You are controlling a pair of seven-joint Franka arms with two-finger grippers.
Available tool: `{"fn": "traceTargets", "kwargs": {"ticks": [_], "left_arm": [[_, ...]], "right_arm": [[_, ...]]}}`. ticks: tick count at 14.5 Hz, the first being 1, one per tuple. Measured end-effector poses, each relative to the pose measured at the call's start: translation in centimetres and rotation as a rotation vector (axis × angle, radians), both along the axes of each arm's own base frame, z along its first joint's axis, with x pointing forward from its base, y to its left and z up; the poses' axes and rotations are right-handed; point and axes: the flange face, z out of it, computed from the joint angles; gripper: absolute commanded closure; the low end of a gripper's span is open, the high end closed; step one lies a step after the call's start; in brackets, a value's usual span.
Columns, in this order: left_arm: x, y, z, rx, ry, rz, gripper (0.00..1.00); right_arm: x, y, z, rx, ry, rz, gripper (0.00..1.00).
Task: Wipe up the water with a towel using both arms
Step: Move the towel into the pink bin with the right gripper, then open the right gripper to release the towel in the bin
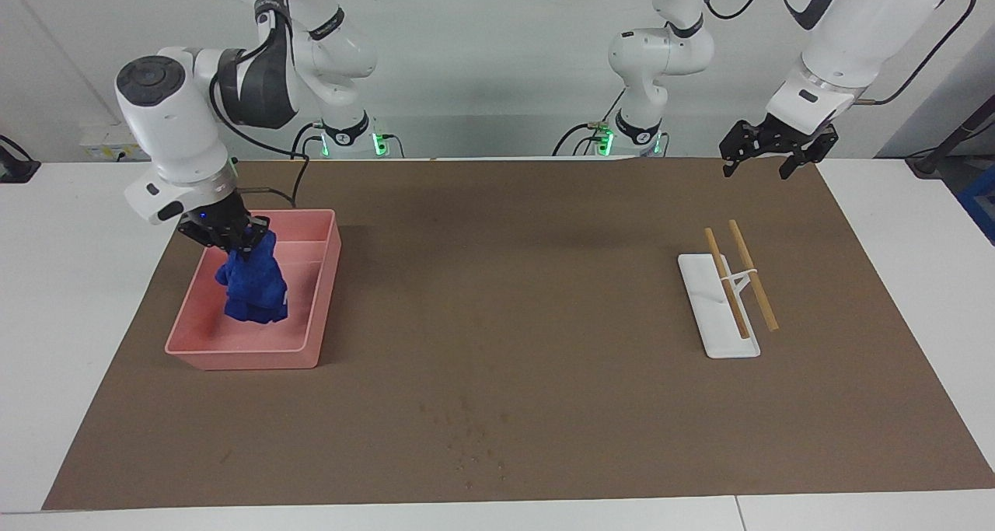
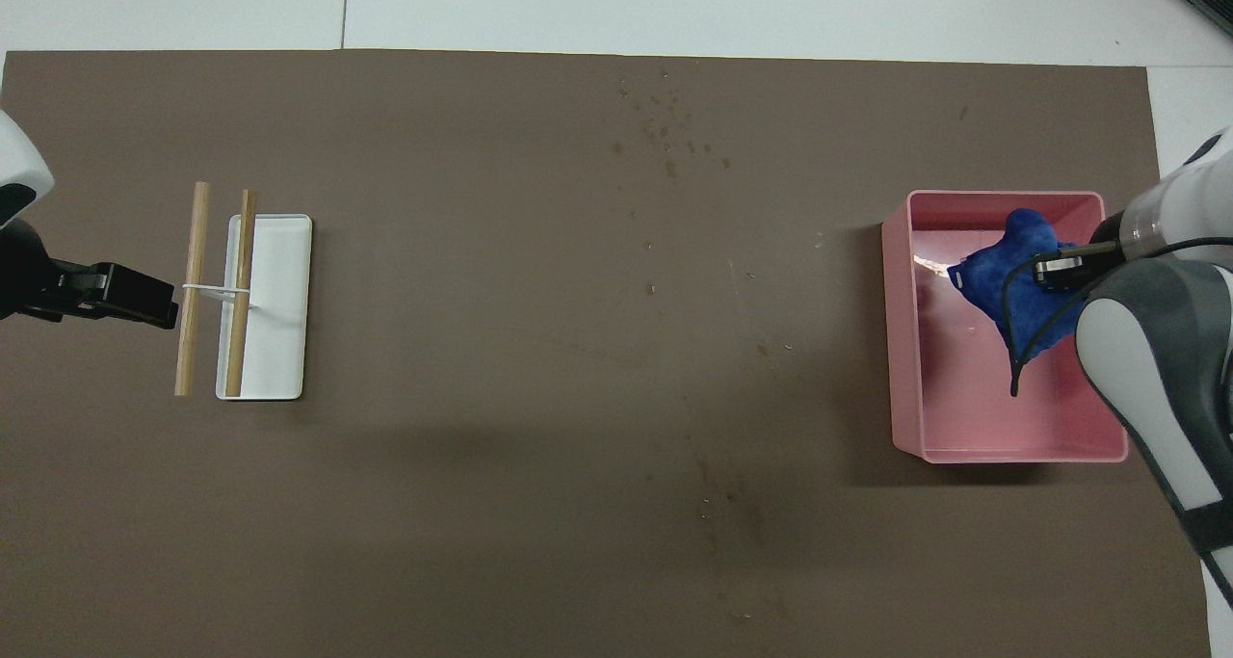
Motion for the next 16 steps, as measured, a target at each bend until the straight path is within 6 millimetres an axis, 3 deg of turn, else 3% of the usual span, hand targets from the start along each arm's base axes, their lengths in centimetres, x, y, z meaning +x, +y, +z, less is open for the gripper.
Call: {"fn": "traceTargets", "kwargs": {"ticks": [2,3,4,5,8,10,16], "left_arm": [[0.0,0.0,0.0,0.000,0.000,0.000,0.00],[0.0,0.0,0.0,0.000,0.000,0.000,0.00],[0.0,0.0,0.0,0.000,0.000,0.000,0.00],[0.0,0.0,0.0,0.000,0.000,0.000,0.00],[0.0,0.0,0.0,0.000,0.000,0.000,0.00],[0.0,0.0,0.0,0.000,0.000,0.000,0.00],[0.0,0.0,0.0,0.000,0.000,0.000,0.00]], "right_arm": [[0.6,-0.3,-2.9,0.013,0.025,-0.005,1.00],[0.6,-0.2,-4.2,0.017,0.038,-0.012,0.81],[0.5,0.0,-5.0,0.019,0.051,-0.020,0.49],[0.3,0.2,-5.5,0.020,0.059,-0.029,0.10],[0.2,0.5,-5.2,0.017,0.058,-0.049,0.08],[0.1,0.7,-3.3,0.017,0.045,-0.091,0.06],[-0.8,4.2,7.3,0.111,-0.078,-0.152,0.02]]}}
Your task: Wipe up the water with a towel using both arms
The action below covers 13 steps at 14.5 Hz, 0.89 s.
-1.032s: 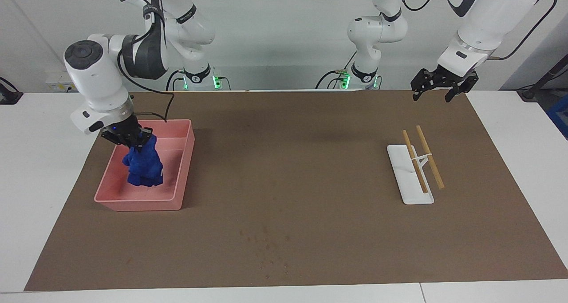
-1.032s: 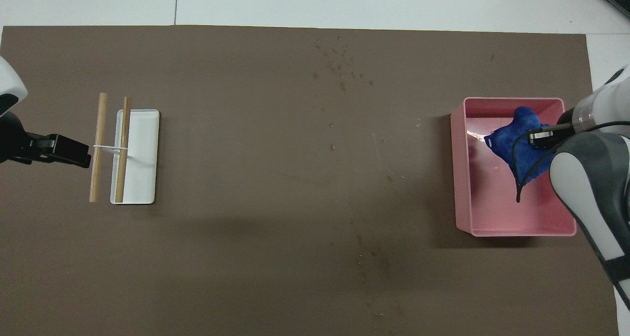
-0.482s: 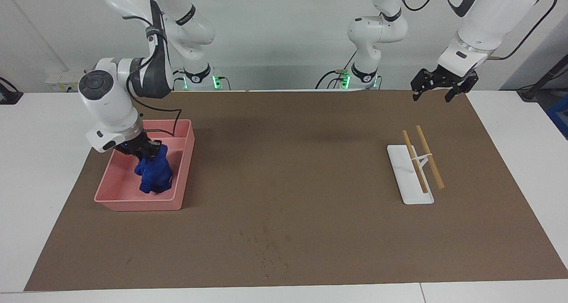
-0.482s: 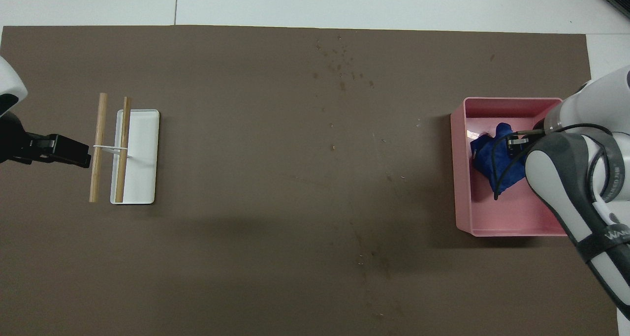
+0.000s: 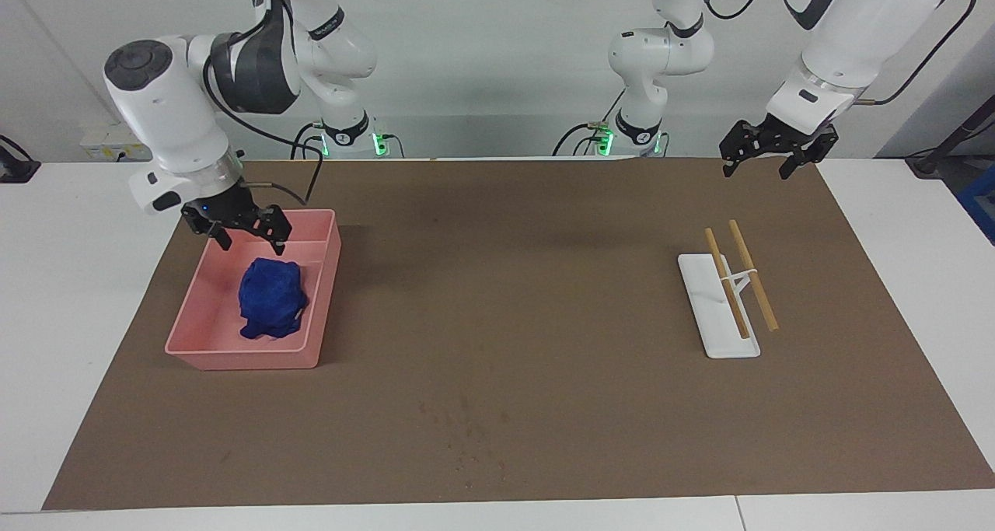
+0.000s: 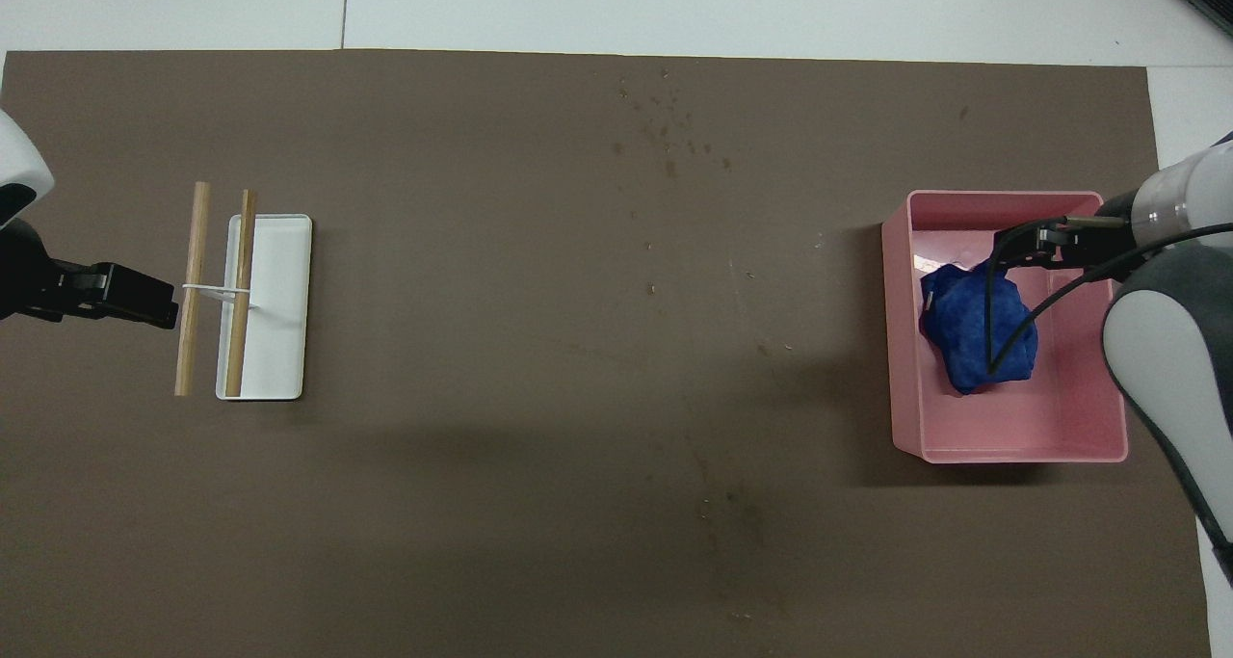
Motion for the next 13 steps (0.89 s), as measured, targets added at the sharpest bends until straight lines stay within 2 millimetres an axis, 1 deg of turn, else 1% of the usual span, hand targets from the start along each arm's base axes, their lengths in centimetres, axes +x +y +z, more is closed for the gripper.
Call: {"fn": "traceTargets", "kwargs": {"ticks": [2,4,8,11,13], "left_arm": [[0.0,0.0,0.0,0.000,0.000,0.000,0.00],[0.0,0.0,0.0,0.000,0.000,0.000,0.00],[0.0,0.0,0.0,0.000,0.000,0.000,0.00],[0.0,0.0,0.0,0.000,0.000,0.000,0.00],[0.0,0.0,0.0,0.000,0.000,0.000,0.00]], "right_arm": [[-0.5,2.0,3.6,-0.002,-0.008,0.024,0.01],[-0.7,3.5,6.2,-0.003,-0.018,0.039,0.01],[-1.5,3.5,9.1,-0.005,-0.004,0.039,0.00],[-2.9,3.3,11.7,-0.012,-0.001,0.033,0.00],[-3.8,3.1,12.1,-0.016,0.025,0.026,0.00]]}}
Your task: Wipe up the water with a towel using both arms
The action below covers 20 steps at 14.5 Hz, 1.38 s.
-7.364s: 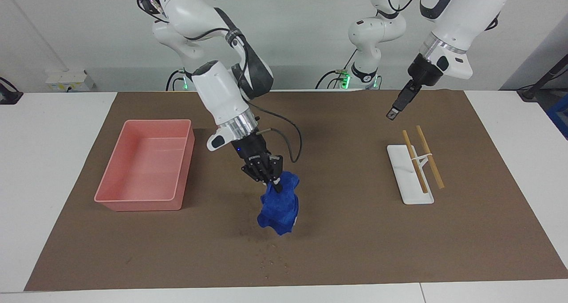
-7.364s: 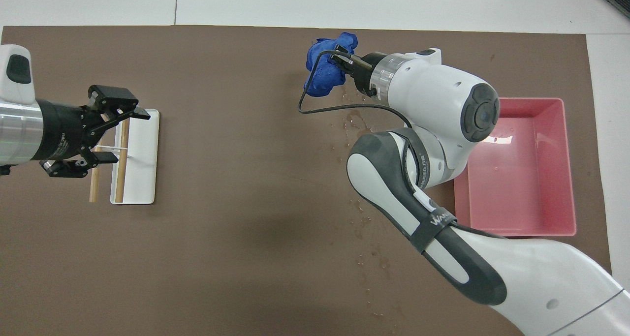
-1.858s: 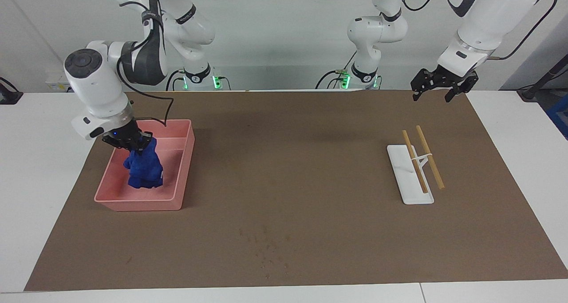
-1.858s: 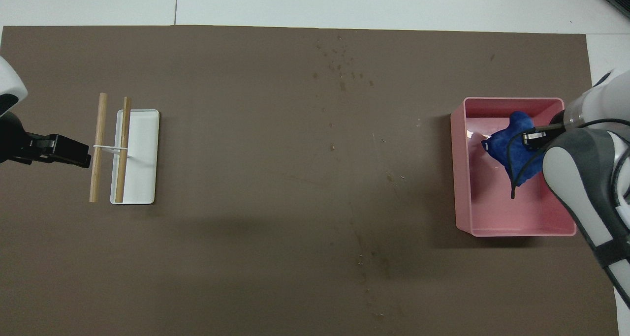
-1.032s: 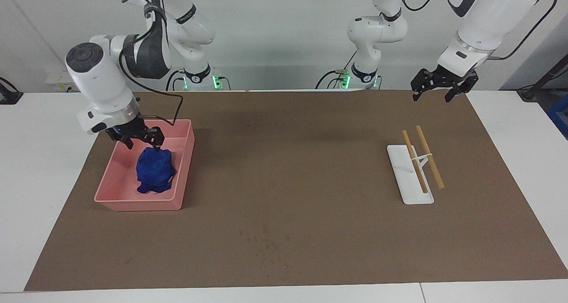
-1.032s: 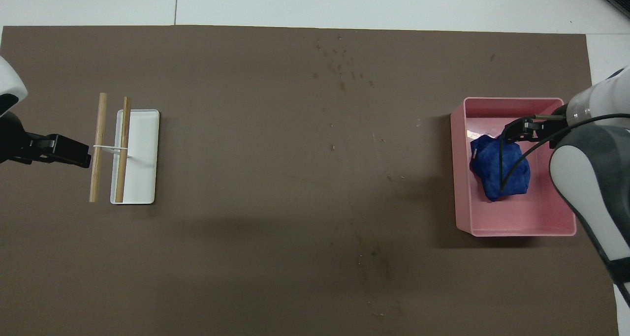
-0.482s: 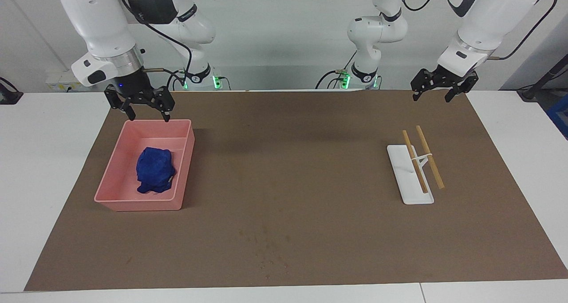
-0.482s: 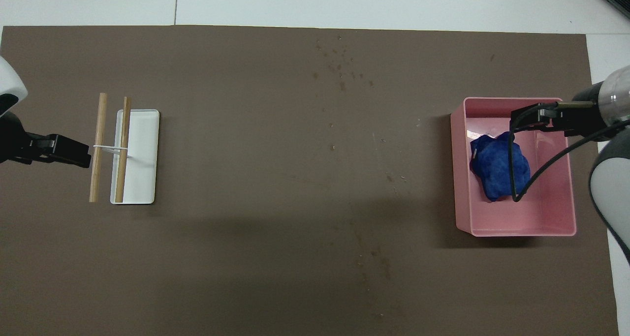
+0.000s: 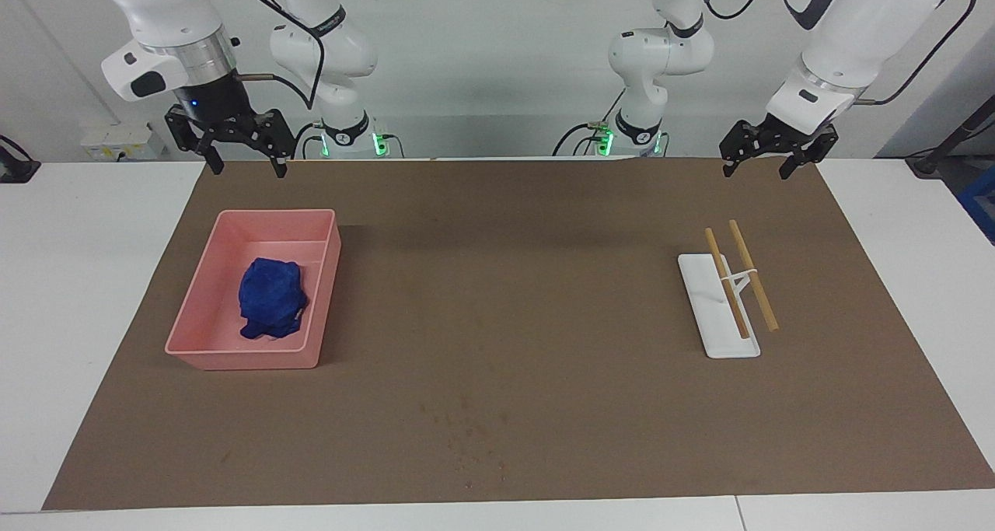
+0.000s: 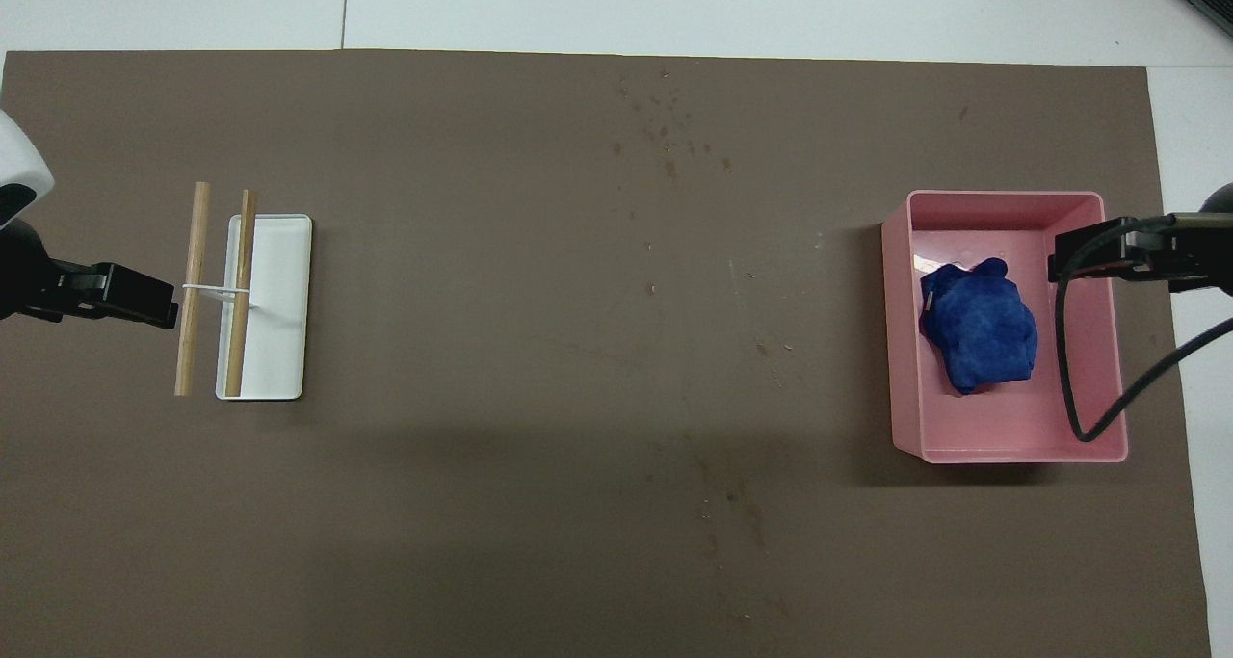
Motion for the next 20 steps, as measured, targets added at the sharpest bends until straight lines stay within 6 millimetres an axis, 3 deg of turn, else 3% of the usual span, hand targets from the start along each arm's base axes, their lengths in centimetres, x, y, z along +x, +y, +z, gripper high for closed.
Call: {"fn": "traceTargets", "kwargs": {"ticks": [6,20], "left_arm": [[0.0,0.0,0.0,0.000,0.000,0.000,0.00],[0.0,0.0,0.0,0.000,0.000,0.000,0.00]], "right_arm": [[-0.8,-1.7,1.0,0.009,0.031,-0.026,0.00],[0.0,-2.0,-0.2,0.009,0.066,-0.033,0.00]]}}
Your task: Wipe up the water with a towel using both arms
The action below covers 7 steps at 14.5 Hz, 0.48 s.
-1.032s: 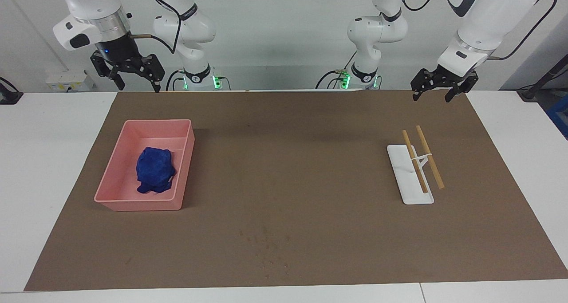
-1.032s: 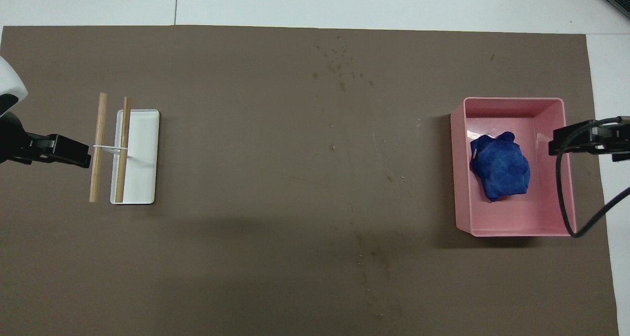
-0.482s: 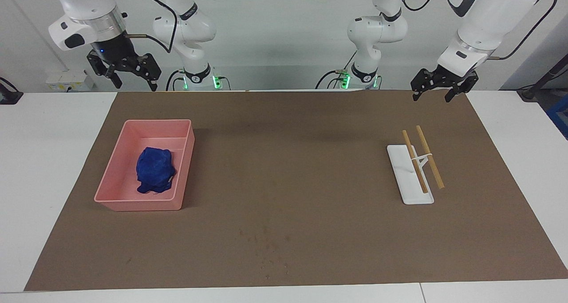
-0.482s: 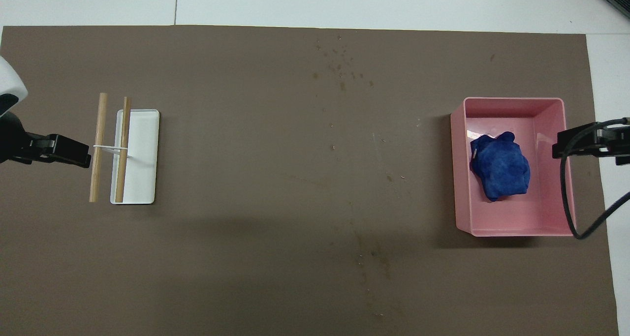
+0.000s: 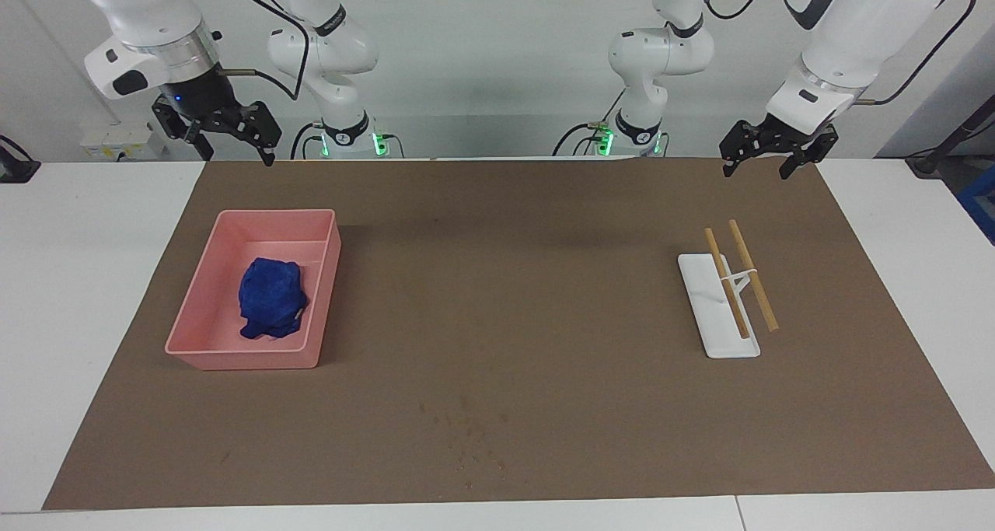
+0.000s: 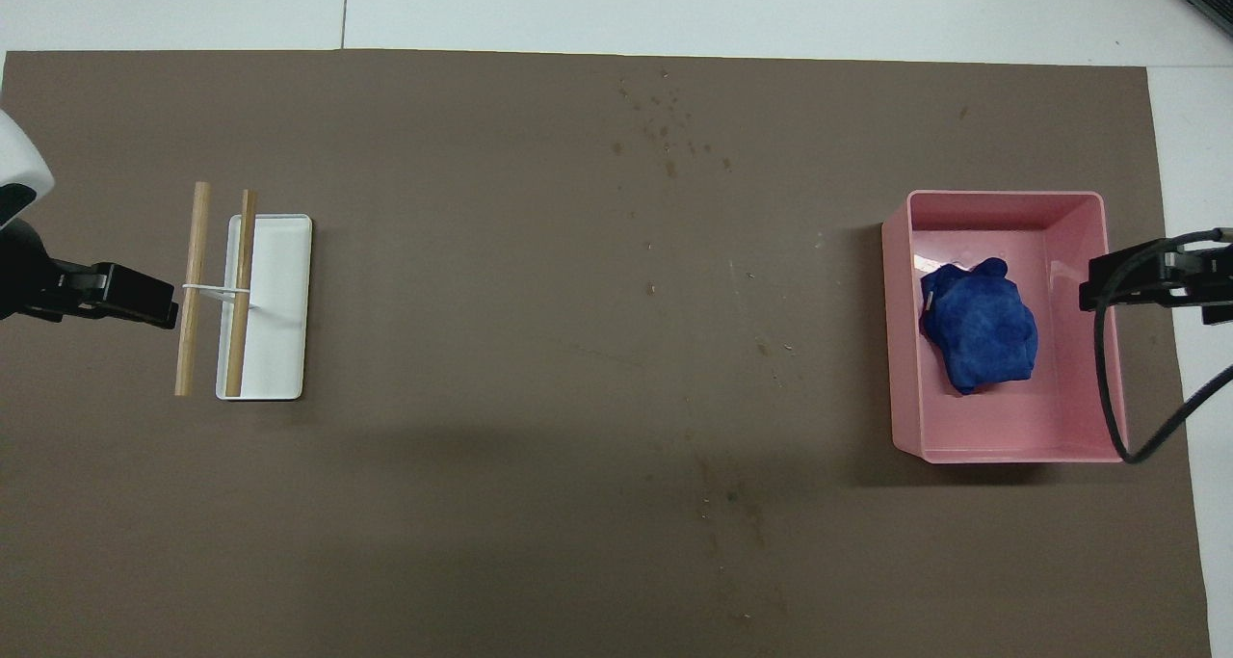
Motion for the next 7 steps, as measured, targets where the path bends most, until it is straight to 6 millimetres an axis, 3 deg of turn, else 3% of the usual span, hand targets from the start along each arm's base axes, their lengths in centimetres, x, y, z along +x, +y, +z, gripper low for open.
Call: {"fn": "traceTargets", "kwargs": {"ticks": [7], "left_arm": [[0.00,0.00,0.00,0.000,0.000,0.000,0.00]], "right_arm": [[0.26,0.11,-0.34,0.000,0.006,0.002,0.00]]}}
